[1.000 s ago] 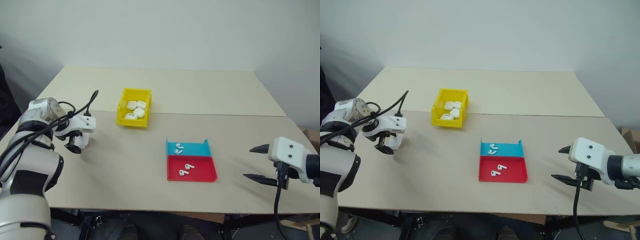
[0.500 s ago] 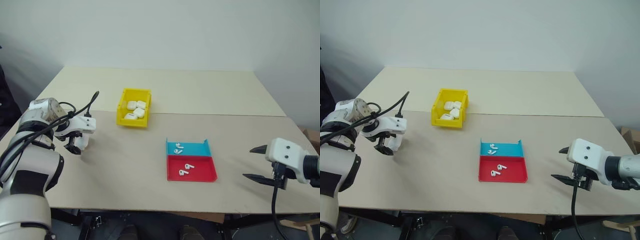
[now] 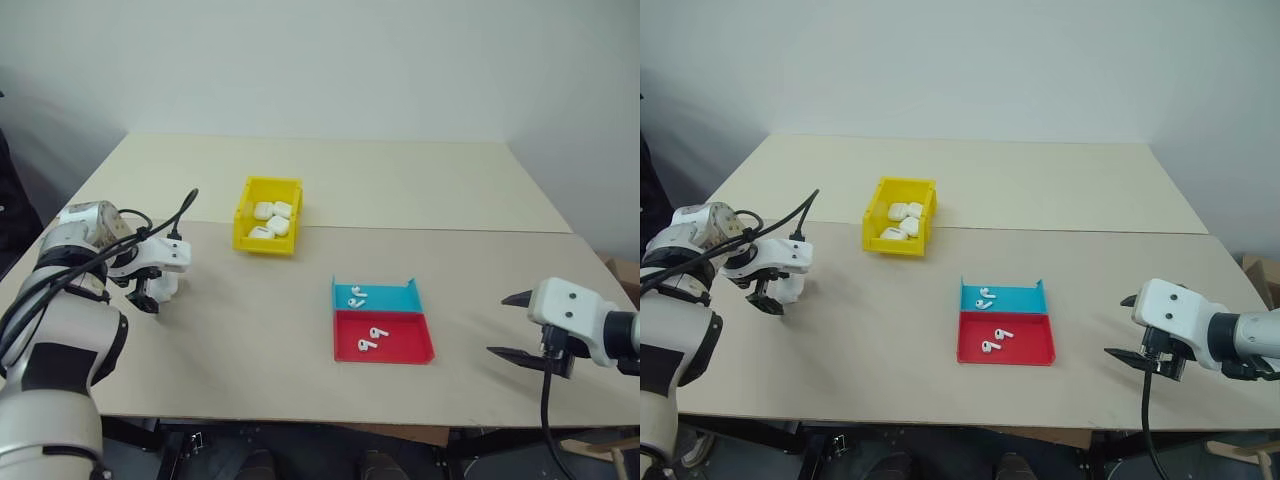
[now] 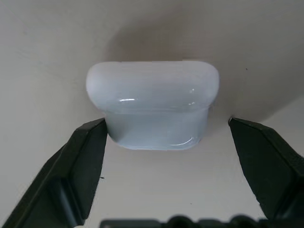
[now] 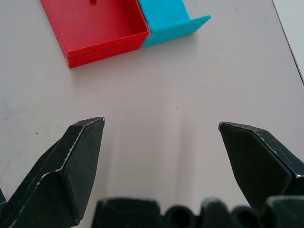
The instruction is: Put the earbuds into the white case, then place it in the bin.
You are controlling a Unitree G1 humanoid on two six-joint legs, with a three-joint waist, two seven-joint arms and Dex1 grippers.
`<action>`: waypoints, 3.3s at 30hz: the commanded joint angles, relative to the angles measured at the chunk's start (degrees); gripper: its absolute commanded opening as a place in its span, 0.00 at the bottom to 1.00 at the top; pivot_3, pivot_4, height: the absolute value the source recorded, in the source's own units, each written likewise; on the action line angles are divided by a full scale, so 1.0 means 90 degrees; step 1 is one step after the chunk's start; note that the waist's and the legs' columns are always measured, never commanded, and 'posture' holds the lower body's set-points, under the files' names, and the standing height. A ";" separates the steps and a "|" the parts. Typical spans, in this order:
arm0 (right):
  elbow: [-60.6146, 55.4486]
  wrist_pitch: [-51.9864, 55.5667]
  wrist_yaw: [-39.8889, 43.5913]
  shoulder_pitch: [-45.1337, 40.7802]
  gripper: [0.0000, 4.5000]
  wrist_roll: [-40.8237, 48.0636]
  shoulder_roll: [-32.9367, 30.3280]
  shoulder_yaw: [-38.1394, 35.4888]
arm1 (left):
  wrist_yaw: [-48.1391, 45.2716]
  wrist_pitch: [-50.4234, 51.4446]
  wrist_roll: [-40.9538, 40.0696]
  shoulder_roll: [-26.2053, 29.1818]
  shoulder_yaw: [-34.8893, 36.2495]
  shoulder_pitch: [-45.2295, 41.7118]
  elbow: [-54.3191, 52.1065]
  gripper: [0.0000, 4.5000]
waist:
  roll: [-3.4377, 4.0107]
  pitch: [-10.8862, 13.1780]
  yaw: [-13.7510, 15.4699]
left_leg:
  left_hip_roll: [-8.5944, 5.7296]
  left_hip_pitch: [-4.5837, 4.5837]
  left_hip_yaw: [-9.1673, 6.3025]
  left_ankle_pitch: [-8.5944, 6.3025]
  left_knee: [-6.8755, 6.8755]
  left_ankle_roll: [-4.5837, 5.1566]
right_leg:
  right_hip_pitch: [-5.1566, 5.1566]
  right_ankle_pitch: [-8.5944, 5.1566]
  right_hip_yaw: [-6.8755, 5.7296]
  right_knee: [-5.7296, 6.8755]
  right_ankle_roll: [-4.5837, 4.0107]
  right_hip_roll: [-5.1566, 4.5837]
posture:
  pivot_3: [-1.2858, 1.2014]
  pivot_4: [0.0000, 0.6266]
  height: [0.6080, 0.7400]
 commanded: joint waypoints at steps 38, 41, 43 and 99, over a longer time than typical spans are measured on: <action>-0.0149 0.0111 -0.0253 -0.0090 1.00 -0.0056 0.0246 -0.0090 | -0.1811 -0.0574 -0.4059 0.0110 0.0120 0.1196 -0.3019 0.01 | 0.0001 -0.0001 -0.0004 | 0.0003 -0.0001 -0.0003 0.0000 0.0018 0.0001 | 0.0004 0.0002 0.0001 0.0012 0.0001 0.0000 | 0.52 0.24 1.00; -0.0155 0.0170 -0.0283 -0.0055 1.00 -0.0065 0.0260 -0.0129 | -0.1811 -0.0001 -0.3872 0.0171 0.0270 0.1330 -0.3610 0.01 | 0.0002 -0.0001 -0.0001 | 0.0001 0.0001 -0.0003 0.0000 0.0019 0.0001 | 0.0008 0.0002 0.0001 0.0011 0.0003 -0.0001 | 0.52 0.24 1.00; -0.0171 0.0168 -0.0279 -0.0009 1.00 -0.0082 0.0253 -0.0130 | -0.1652 0.0373 -0.3802 0.0181 0.0405 0.1475 -0.4075 0.01 | 0.0002 -0.0001 -0.0002 | 0.0001 0.0002 -0.0003 0.0000 0.0019 0.0001 | 0.0008 0.0002 0.0001 0.0011 0.0003 -0.0001 | 0.52 0.24 1.00; -0.0019 0.0274 -0.0642 0.0152 1.00 -0.0288 0.0402 -0.0172 | -0.0138 -0.0567 -0.0924 -0.0408 -0.0372 -0.0168 -0.0556 0.01 | 0.0000 0.0000 -0.0002 | -0.0001 -0.0010 -0.0003 -0.0004 0.0018 0.0007 | 0.0001 0.0003 0.0000 0.0002 0.0006 0.0000 | 0.52 0.24 1.00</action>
